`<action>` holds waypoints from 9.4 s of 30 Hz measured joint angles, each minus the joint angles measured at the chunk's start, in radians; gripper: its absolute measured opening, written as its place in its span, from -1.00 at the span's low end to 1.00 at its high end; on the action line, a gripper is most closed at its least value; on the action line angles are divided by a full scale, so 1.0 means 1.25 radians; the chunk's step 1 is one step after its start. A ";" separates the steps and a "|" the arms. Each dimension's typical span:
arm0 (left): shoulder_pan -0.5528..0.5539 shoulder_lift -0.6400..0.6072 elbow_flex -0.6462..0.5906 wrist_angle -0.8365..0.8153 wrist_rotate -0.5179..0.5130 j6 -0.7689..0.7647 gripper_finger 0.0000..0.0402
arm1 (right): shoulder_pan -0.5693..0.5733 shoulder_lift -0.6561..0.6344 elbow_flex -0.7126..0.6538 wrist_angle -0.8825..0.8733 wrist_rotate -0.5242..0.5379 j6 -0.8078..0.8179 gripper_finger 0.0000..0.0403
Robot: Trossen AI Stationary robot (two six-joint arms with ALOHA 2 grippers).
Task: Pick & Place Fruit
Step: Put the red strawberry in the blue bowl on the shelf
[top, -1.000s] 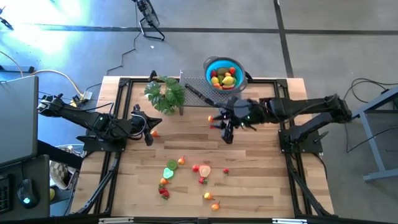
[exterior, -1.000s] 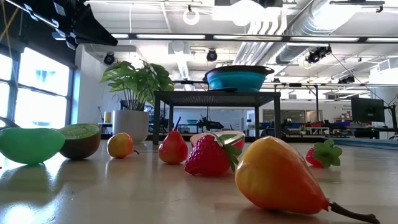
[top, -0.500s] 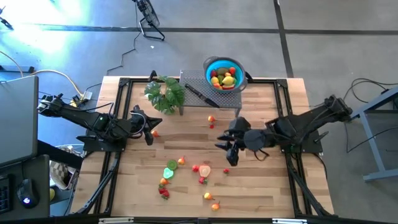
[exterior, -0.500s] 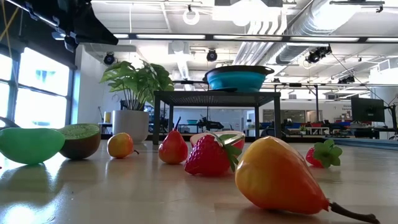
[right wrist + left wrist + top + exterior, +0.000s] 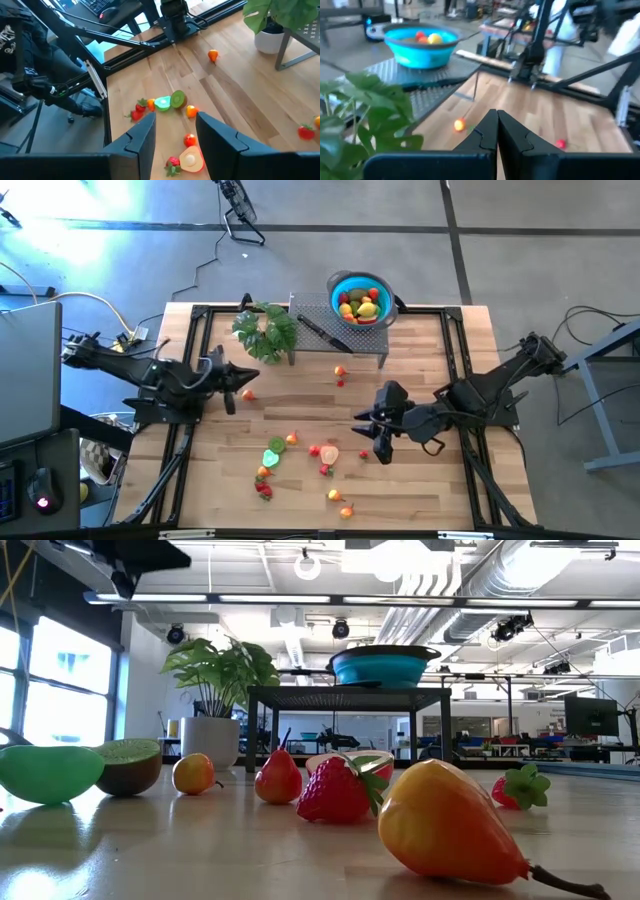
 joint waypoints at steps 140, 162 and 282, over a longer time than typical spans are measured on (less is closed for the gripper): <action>0.000 -0.144 0.000 -0.233 0.085 -0.051 -1.00 | -0.008 0.464 -0.057 -0.145 -0.342 -0.766 0.14; 0.000 -0.144 0.000 -0.233 0.085 -0.051 -1.00 | -0.008 0.464 -0.061 -0.122 -0.339 -0.746 -0.50; 0.000 -0.145 0.000 -0.233 0.065 -0.050 -1.00 | -0.677 0.188 0.342 -0.184 -0.146 -0.481 -0.98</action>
